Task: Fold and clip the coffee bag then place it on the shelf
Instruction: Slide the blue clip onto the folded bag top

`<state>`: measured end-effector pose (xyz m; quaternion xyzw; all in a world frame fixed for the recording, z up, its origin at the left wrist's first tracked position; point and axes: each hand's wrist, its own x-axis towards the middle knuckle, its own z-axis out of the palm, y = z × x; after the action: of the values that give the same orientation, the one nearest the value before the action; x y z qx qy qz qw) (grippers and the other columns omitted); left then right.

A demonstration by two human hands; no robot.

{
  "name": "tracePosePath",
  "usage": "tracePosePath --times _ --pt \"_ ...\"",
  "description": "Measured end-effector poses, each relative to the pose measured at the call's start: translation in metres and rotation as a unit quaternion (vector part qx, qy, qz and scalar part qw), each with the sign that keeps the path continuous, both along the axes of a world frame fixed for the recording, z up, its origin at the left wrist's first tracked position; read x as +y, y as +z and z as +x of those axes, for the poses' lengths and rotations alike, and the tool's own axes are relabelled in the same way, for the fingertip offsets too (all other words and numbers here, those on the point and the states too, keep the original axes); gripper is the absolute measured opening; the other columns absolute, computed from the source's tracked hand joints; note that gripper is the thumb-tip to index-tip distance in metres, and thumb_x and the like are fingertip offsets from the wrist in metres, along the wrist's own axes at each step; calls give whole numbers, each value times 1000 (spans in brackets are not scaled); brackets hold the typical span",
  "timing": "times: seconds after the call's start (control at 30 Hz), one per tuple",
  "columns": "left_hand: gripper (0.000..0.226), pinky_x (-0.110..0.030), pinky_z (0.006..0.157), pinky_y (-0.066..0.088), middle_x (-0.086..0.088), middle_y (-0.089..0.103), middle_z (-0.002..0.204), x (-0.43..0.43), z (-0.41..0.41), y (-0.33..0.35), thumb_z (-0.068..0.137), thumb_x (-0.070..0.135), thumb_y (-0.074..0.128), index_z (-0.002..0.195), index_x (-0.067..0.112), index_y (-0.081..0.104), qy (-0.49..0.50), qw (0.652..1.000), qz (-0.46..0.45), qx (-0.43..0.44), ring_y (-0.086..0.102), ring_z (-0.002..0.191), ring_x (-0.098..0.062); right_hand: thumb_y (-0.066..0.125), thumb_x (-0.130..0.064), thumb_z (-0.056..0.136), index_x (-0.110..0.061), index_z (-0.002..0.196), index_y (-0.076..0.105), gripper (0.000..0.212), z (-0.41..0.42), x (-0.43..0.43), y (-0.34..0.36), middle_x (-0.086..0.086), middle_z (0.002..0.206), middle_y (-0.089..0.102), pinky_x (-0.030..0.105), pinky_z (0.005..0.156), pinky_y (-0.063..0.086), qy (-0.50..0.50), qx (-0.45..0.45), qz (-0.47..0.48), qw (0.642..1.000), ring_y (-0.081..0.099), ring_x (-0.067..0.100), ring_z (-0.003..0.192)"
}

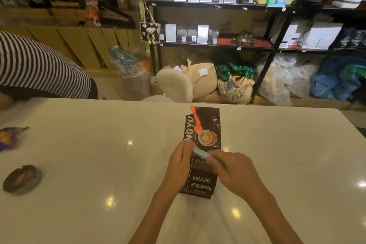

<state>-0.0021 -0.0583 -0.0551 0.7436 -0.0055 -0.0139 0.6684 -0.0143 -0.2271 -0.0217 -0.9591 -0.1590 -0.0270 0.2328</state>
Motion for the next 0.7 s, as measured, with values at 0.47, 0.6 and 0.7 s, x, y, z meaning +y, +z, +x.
tracePosePath --times 0.47,0.6,0.7 --pt "35 -24 62 52 0 60 71 -1 -7 -1 101 33 40 78 11 54 34 998 -50 3 60 65 -12 36 -55 96 -25 119 71 51 0 -15 -15 -8 103 78 19 62 60 73 -208 21 975 74 6 79" --pt "38 -21 61 50 -2 61 72 2 -3 2 103 30 41 80 4 56 3 996 -86 10 59 65 -10 49 -60 88 -31 123 64 47 -4 -15 -12 -21 112 70 11 80 55 62 -77 177 979 66 -9 96" --pt "36 -18 60 50 -2 62 73 3 -2 1 105 23 36 83 3 56 10 995 -99 25 60 63 -5 56 -61 82 -50 114 62 34 -7 -14 -3 -39 112 57 7 86 49 39 36 190 980 58 -18 101"
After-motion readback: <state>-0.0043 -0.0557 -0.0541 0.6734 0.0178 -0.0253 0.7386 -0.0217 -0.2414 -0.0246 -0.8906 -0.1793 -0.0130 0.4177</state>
